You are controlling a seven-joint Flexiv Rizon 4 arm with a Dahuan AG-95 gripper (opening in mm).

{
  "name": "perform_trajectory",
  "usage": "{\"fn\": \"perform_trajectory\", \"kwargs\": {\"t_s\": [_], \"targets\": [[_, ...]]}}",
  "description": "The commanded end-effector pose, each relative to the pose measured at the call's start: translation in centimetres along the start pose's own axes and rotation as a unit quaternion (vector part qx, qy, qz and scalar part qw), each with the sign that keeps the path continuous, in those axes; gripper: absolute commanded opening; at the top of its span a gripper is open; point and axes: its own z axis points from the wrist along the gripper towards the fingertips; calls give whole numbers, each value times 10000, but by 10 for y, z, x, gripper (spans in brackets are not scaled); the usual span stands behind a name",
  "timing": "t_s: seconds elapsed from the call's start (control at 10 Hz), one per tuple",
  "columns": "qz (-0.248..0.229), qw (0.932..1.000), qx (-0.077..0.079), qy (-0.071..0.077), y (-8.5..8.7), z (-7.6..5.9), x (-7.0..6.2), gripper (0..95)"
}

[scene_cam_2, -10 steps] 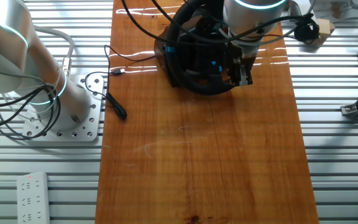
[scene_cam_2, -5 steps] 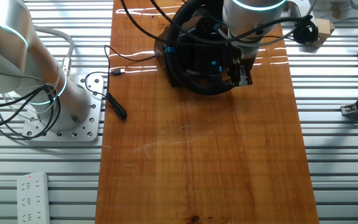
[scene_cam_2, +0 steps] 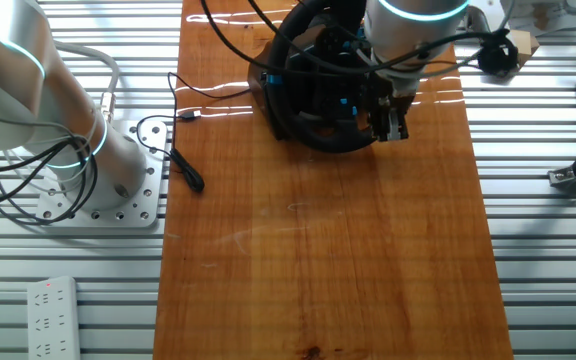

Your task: Rotate the steering wheel 90 degrees clockwise

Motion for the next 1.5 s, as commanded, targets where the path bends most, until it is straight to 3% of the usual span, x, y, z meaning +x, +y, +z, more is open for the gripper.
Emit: {"fn": "perform_trajectory", "kwargs": {"t_s": [0.1, 0.2, 0.3, 0.5, 0.6, 0.7, 0.8, 0.9, 1.0, 1.1, 1.2, 1.3, 1.5], "targets": [[122, 9999, -42, 36, 22, -42, 22, 0], [256, 9997, -27, 35, 48, -82, 32, 0], [309, 9995, -30, 24, 66, -104, 33, 0], [301, 9995, -81, 25, 103, -143, 21, 0], [196, 9997, -124, 31, 113, -152, 15, 0], [17, 9998, -211, 11, 136, -164, 0, 0], [-280, 9994, -214, 12, 160, -171, -9, 0], [-756, 9970, -184, 5, 189, -177, -10, 0], [-1091, 9939, -179, -7, 208, -179, -7, 0], [-1498, 9887, -115, 12, 221, -179, -5, 0], [-2078, 9781, 104, 83, 234, -176, -10, 0], [-2023, 9788, 208, 231, 245, -168, -14, 0], [-2033, 9782, 312, 275, 262, -149, -18, 0]]}}
